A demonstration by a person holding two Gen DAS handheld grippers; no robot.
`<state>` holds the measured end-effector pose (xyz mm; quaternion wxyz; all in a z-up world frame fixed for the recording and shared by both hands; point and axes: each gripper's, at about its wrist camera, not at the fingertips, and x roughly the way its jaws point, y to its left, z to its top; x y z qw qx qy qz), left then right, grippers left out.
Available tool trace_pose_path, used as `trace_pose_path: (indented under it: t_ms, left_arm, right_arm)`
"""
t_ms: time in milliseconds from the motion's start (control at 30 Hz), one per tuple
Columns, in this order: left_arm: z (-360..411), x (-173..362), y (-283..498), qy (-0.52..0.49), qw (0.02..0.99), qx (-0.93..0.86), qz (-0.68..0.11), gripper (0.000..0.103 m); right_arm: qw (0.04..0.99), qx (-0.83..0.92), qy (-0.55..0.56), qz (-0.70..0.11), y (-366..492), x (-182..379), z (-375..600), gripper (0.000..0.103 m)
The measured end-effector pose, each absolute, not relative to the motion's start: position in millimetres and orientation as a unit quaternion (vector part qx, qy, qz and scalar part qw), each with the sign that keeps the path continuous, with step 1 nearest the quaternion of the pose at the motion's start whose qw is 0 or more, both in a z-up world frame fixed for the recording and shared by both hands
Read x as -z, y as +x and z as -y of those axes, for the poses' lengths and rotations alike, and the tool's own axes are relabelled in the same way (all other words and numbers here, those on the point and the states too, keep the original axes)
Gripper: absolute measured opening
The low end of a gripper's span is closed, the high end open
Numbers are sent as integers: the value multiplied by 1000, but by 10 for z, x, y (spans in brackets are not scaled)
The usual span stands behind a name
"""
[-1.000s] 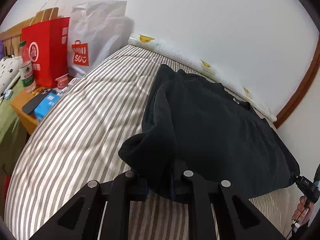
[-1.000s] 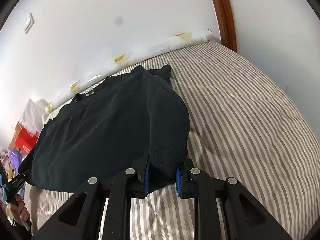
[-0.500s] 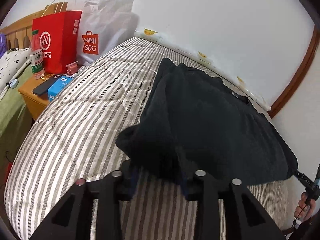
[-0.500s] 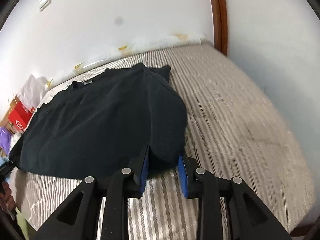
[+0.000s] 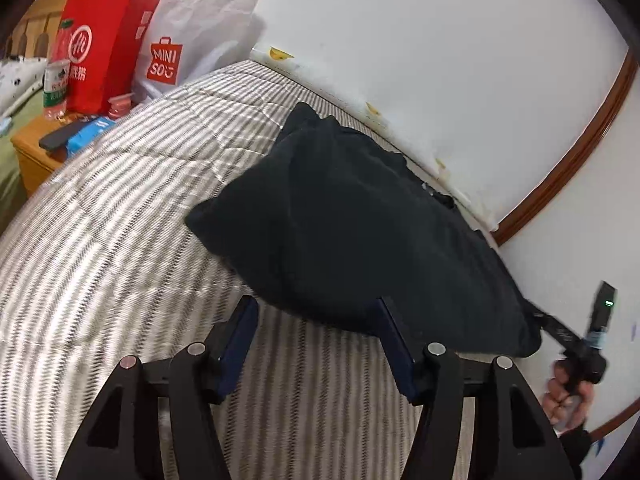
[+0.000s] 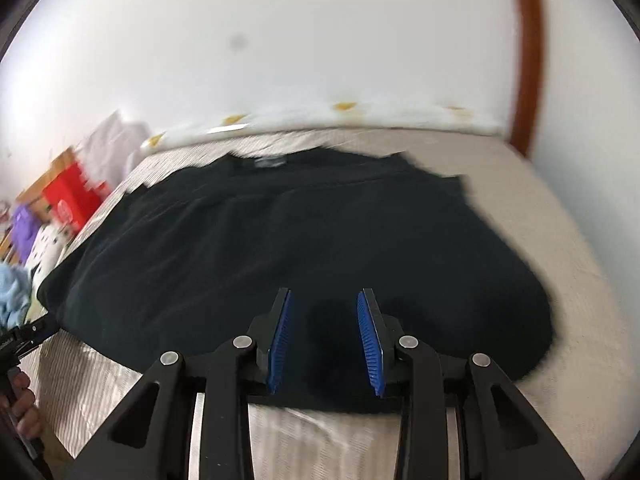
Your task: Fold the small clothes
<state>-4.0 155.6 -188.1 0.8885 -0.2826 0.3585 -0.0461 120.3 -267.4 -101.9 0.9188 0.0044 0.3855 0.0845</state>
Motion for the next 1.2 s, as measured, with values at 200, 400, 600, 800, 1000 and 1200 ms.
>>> trace_pose_path:
  t_ms: [200,400,600,800,1000,1200]
  left_arm:
    - [-1595,1889,52,-306,880,53,-359,59]
    - [-1582,1874,154,-305,880,55,-360,63]
    - [-1516,1859,182,-281,887,44,-364,63]
    - [-1475,1870,75,-282,887,45,-364,63]
    - [-1497,1872,156,-308,879,50,-360,62]
    - [-1485,1842,396,-301,884,13,-357,54]
  right_arm:
    - [902,-78,-28,-423,1648,1321,2093,34]
    - [892,-58,-38,-446,2056,1399,1888,34]
    - [886,-46,-23,-460,2442,1415,1846,36]
    - [889,-47,-20,-455,2460,1441,1836,37]
    - [886,-71,-37,-456,2071,1396,1867,37]
    - [889,-103,-30,-444,1485,1360,1982,37]
